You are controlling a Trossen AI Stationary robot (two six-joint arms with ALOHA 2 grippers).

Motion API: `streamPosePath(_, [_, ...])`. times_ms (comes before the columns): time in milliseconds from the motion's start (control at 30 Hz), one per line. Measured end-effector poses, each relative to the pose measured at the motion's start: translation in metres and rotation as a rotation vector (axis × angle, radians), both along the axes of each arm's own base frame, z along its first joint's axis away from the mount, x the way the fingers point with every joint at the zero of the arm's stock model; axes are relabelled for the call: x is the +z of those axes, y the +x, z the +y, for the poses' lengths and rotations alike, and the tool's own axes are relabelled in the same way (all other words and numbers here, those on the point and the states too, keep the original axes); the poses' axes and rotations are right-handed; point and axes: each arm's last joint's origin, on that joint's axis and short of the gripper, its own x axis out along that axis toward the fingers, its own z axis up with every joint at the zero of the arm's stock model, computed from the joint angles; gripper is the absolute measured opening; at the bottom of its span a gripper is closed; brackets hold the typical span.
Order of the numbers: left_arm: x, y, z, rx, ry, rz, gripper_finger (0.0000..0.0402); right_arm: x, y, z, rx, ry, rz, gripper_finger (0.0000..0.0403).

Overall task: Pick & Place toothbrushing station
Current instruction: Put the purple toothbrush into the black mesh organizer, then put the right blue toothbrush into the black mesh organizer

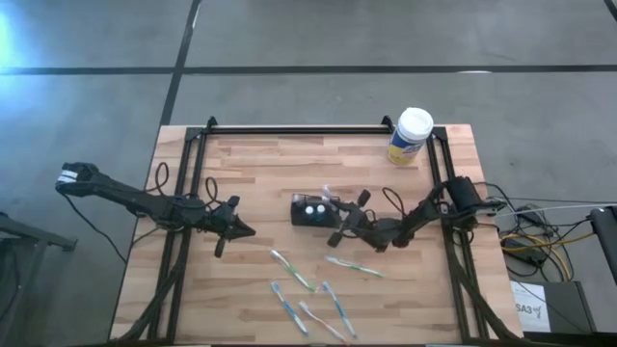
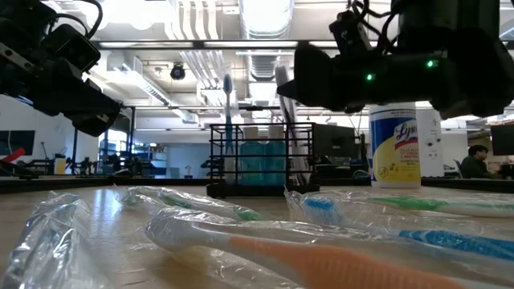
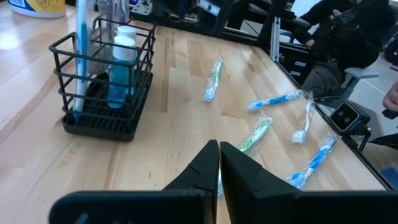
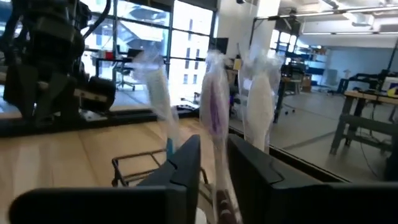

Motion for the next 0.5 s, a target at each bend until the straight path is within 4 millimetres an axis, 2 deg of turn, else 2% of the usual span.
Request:
streamPosePath(267, [0.0,0.0,0.0,0.0,0.0,0.0,0.0019,0.033,-0.007,0.005,-0.024,-0.007,-0.001,0.0137])
streamPosePath(500, [0.0,0.0,0.0,0.002,-0.007,0.002,0.0019,0.064,-0.021,0.021,0.062,0.038,0.04,0.0143])
